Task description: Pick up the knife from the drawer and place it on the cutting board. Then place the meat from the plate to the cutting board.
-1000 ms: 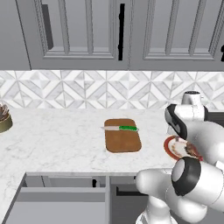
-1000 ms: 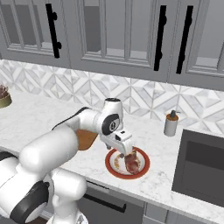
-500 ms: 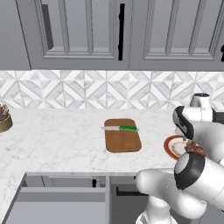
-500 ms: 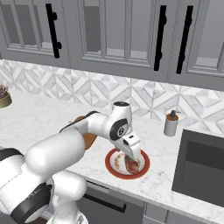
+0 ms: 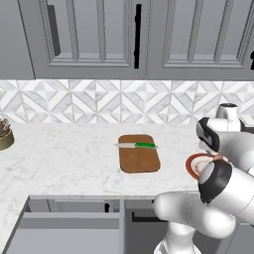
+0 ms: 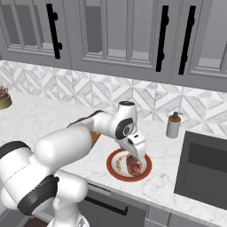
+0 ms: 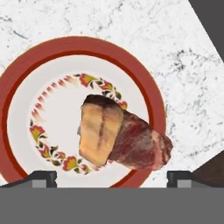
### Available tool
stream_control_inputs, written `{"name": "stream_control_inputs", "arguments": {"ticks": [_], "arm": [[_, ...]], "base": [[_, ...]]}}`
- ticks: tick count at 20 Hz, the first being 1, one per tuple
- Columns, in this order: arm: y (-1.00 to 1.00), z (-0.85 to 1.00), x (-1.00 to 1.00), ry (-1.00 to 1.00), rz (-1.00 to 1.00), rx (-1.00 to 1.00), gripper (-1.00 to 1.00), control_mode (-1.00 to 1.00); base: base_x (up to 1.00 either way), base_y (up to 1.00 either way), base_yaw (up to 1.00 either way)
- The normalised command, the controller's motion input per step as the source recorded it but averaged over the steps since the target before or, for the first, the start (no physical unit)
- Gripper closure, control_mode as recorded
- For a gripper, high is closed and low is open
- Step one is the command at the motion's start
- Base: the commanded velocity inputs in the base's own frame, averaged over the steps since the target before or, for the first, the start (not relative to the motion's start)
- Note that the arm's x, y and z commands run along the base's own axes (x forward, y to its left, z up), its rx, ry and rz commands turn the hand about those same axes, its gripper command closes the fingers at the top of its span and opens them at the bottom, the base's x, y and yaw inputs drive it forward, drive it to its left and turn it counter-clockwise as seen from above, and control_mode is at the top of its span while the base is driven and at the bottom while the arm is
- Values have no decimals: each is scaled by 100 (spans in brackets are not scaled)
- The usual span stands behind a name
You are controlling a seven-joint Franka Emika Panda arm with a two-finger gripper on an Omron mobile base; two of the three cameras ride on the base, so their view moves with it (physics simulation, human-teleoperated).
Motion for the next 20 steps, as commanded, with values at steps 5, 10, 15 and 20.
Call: {"name": "stream_control_inputs", "arguments": {"ticks": [5, 10, 15, 20], "arm": [[0, -4, 10, 0, -1, 0, -100, -100], [0, -22, 9, 0, 0, -1, -100, -100], [0, -17, 0, 0, -1, -1, -100, -100], [-1, -10, -7, 0, 0, 0, -100, -100]], "base": [[0, 0, 0], [0, 0, 0], [0, 0, 0], [0, 0, 0]]}}
